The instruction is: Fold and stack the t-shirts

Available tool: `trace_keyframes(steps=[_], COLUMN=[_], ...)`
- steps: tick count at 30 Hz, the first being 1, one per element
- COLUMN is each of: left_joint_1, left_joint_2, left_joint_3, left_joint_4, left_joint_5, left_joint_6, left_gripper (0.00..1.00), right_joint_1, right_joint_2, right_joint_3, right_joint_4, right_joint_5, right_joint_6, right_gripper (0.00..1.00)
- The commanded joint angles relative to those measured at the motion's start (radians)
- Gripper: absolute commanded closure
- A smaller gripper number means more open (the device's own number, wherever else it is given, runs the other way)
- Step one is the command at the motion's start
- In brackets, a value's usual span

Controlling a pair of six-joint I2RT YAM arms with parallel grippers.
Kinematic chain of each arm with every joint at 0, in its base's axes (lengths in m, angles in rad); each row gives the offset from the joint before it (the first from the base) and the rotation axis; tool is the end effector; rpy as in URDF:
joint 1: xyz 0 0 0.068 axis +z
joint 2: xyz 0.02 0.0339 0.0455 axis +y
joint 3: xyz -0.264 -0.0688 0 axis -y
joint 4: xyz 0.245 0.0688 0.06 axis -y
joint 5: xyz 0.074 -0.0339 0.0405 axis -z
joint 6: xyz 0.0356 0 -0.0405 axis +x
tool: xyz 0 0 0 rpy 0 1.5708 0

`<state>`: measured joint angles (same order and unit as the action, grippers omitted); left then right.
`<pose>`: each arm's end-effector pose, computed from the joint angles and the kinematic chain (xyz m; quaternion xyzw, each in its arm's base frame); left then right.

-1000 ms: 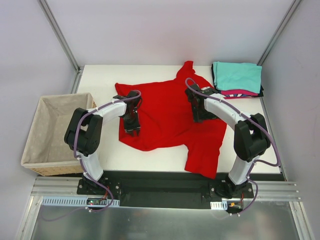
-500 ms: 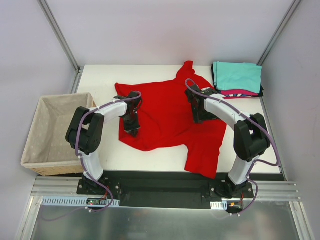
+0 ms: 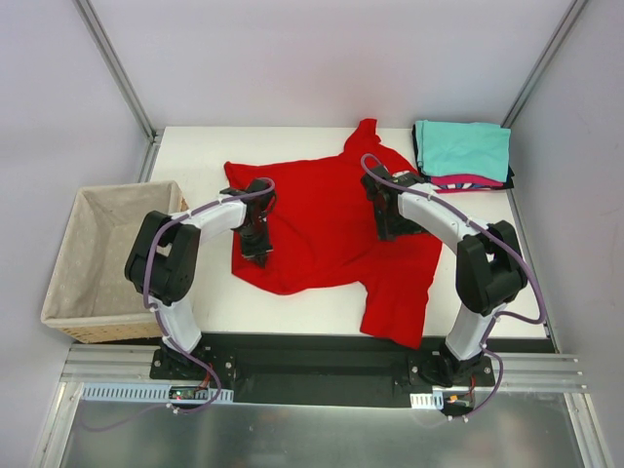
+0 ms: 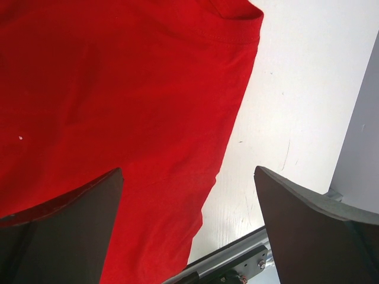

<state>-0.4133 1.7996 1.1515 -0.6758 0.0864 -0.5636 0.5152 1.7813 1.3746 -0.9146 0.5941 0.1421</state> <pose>0.3085 -0.1386 0.1644 -0.0691 0.9891 -0.0956 0.0885 0.3139 0.1548 0.2296 -0.1402 0.9391 -0.2365 0.2063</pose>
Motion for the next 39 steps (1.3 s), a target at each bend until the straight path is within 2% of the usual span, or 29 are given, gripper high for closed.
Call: trace_keyframes(steps=[1,7,12,24,29,39], left_joint_1=[-0.009,-0.009,-0.009,-0.025,-0.025,-0.025], left_joint_2=[-0.133,-0.319,-0.394,-0.545,-0.654,-0.859], left_joint_3=[-0.024,-0.053,-0.137,-0.302,-0.377,-0.539], left_joint_4=[-0.014,-0.047,-0.062,-0.061,-0.076,-0.107], left_joint_5=[-0.047,-0.053,-0.030,-0.071,-0.132,-0.146], left_joint_6=[-0.021,-0.028,-0.058,-0.130,-0.182,-0.306], left_gripper=[1.00,1.00,1.00,1.00,1.00,1.00], right_joint_1=[0.003,0.005,0.008,0.032,0.048,0.072], right_joint_2=[-0.013,-0.017,-0.031,-0.049,-0.048,-0.043], right_joint_3=[-0.006,-0.002,-0.011,-0.029,-0.025,-0.009], right_joint_4=[-0.004,-0.006,-0.006,-0.007,-0.012,-0.024], right_joint_5=[0.015,0.009,0.010,0.006,0.006,0.010], right_joint_6=[0.014,0.013,0.013,0.021,0.021,0.028], right_gripper=[0.03,0.03,0.03,0.03,0.03,0.03])
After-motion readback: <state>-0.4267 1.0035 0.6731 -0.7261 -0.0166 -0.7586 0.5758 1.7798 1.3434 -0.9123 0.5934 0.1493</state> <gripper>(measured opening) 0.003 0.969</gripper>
